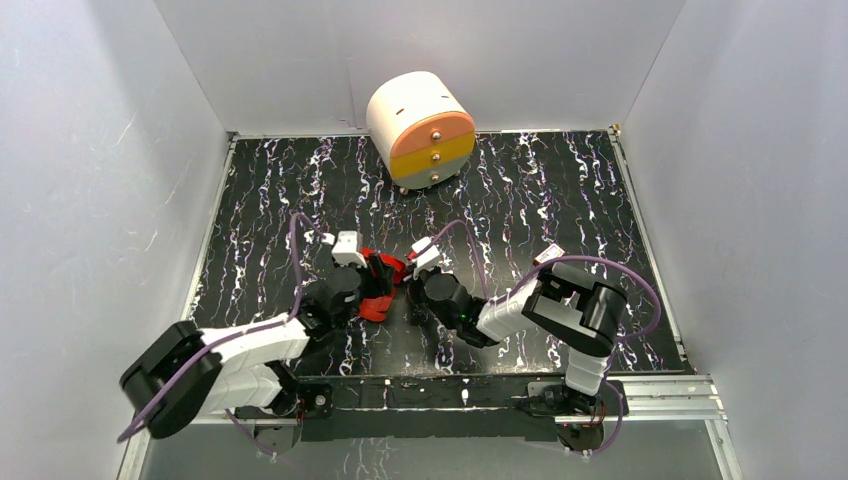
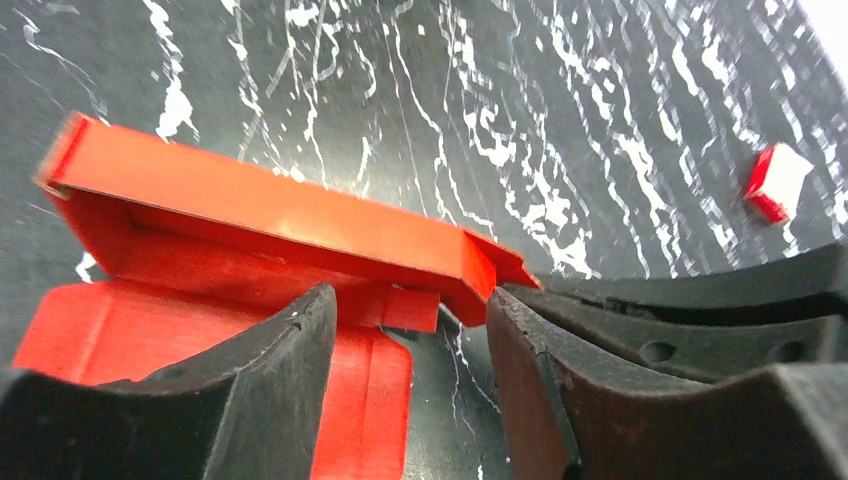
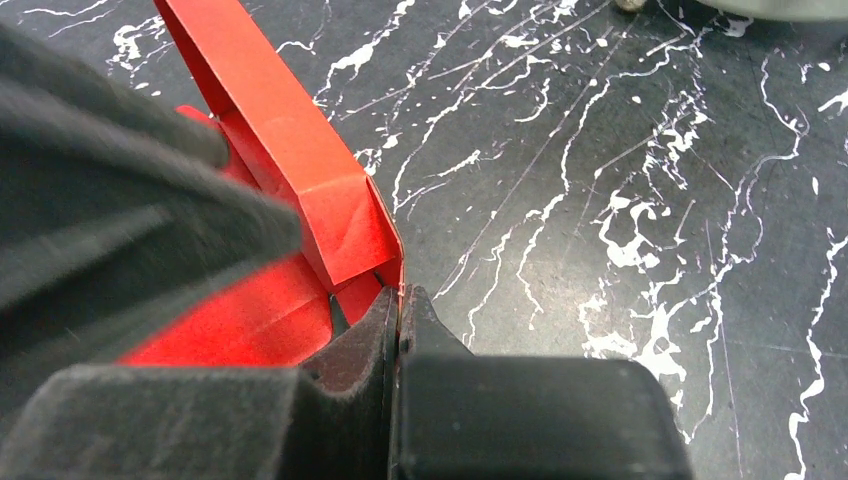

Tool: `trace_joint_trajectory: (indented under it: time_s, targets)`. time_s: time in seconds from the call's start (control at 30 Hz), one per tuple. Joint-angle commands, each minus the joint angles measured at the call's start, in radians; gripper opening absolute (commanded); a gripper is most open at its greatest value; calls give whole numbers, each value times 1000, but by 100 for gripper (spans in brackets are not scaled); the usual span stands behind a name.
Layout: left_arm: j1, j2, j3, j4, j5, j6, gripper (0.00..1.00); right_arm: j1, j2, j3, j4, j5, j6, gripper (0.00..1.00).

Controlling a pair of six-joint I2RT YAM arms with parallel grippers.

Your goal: Fold the paper box

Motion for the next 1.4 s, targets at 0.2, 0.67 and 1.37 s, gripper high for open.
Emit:
trace_joint_trajectory:
  time_s: [0.2, 0.67, 1.37]
  targets:
    - [151, -359, 14, -260, 47, 19, 61, -35, 24, 20, 46, -144, -103, 0]
    - [494, -194, 43, -174, 269, -138, 69, -83, 9, 5, 20, -295, -179, 0]
    - [507, -82, 42, -144, 388, -176, 57, -119, 69, 19, 149, -436, -223, 16]
